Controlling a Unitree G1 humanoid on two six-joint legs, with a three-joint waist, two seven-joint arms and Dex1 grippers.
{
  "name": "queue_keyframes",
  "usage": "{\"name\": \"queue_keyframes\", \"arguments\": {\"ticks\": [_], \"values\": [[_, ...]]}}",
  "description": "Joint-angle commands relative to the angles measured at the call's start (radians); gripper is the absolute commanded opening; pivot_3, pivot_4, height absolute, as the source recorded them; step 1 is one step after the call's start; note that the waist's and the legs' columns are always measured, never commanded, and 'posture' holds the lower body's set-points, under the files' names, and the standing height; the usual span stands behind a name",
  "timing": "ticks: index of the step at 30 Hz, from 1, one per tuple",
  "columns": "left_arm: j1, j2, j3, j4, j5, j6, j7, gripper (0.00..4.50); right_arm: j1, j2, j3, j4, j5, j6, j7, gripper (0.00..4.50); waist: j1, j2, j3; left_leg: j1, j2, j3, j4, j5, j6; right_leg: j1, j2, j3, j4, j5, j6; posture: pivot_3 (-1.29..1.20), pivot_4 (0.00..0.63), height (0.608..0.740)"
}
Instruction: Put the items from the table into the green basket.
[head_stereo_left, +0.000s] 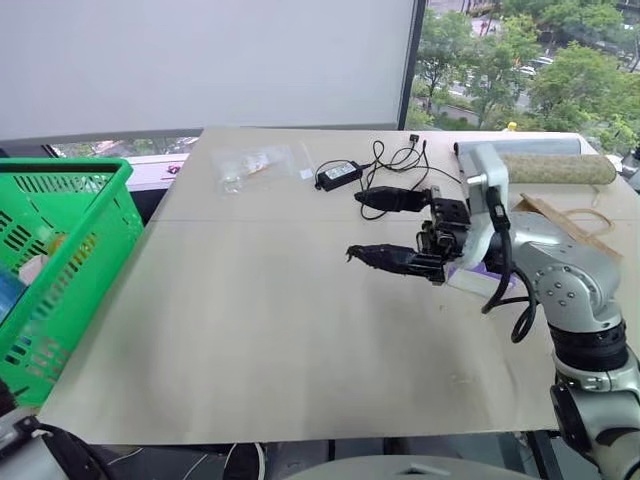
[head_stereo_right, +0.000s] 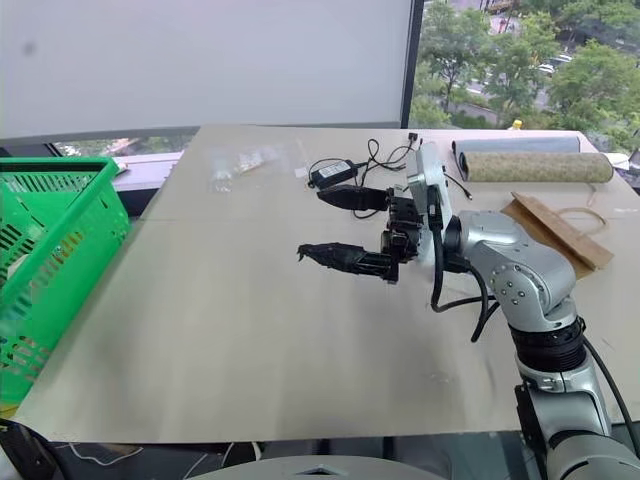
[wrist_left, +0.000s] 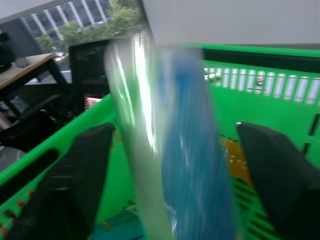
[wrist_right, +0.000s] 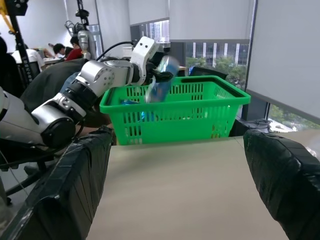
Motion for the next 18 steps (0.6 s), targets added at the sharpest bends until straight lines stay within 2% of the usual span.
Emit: {"name": "queue_keyframes", "arguments": {"ticks": [1,3,5,8,10,12,16,18], "values": [[-0.049,-0.001,-0.019,0.012,-0.007,-0.056,0.032,4.44,0.007,-0.017,-0.019,-0.029,-0.031,-0.027,-0.024,4.5,-0.001,-0.002,-0.003,0.0,0.0,0.0,0.0,0.0,0.0,0.0,0.0,0.0,0.0,0.0,0.0,0.01,0.0,0.74],[-0.105,-0.023,-0.025,0.005,-0.051,-0.124,0.017,4.44,0.024,-0.039,-0.021,-0.017,-0.113,-0.058,-0.07,4.5,-0.003,-0.003,-0.003,0.0,0.0,-0.001,0.0,0.001,-0.001,0.0,0.0,-0.001,0.0,0.0,0.0,0.0,0.0,0.74],[-0.15,-0.053,-0.087,-0.056,-0.145,-0.175,-0.108,4.44,0.058,-0.116,-0.012,0.023,-0.234,-0.109,-0.075,4.5,0.002,-0.005,-0.004,-0.001,0.0,-0.001,0.0,0.002,-0.003,0.0,-0.001,-0.002,0.0,0.0,0.0,-0.01,0.0,0.74],[-0.129,-0.094,-0.208,-0.191,-0.274,-0.174,-0.309,4.44,0.117,-0.235,0.018,0.102,-0.418,-0.201,-0.087,4.5,0.002,-0.005,-0.006,-0.003,-0.004,-0.003,0.001,0.003,-0.005,0.0,-0.005,-0.005,-0.001,0.0,0.0,-0.02,0.0,0.74],[-0.013,-0.095,-0.329,-0.358,-0.428,-0.071,-0.499,4.44,0.184,-0.3,0.024,0.135,-0.501,-0.241,-0.091,4.5,-0.009,-0.001,-0.008,-0.003,-0.005,0.0,0.001,0.003,-0.004,0.0,-0.008,-0.004,-0.001,0.0,0.0,-0.05,0.0,0.74],[0.129,-0.049,-0.441,-0.523,-0.544,-0.004,-0.68,4.44,0.242,-0.351,0.04,0.171,-0.596,-0.302,-0.102,4.5,-0.031,0.007,-0.012,-0.002,-0.005,0.005,0.0,0.001,-0.001,-0.001,-0.009,-0.003,-0.002,0.0,0.0,-0.06,0.0,0.74],[0.19,-0.011,-0.519,-0.587,-0.584,0.033,-0.734,4.44,0.292,-0.383,0.058,0.223,-0.685,-0.34,-0.105,4.5,-0.087,0.013,-0.008,0.0,0.003,0.017,0.0,-0.002,0.003,-0.004,-0.003,0.001,-0.001,0.0,0.0,-0.08,0.0,0.74],[0.173,-0.004,-0.548,-0.584,-0.576,0.025,-0.736,4.44,0.289,-0.379,0.083,0.278,-0.757,-0.384,-0.132,4.5,-0.087,0.017,-0.005,0.009,0.007,0.018,0.0,-0.003,0.006,0.003,0.004,0.002,0.0,0.001,-0.002,-0.08,0.0,0.74]]}}
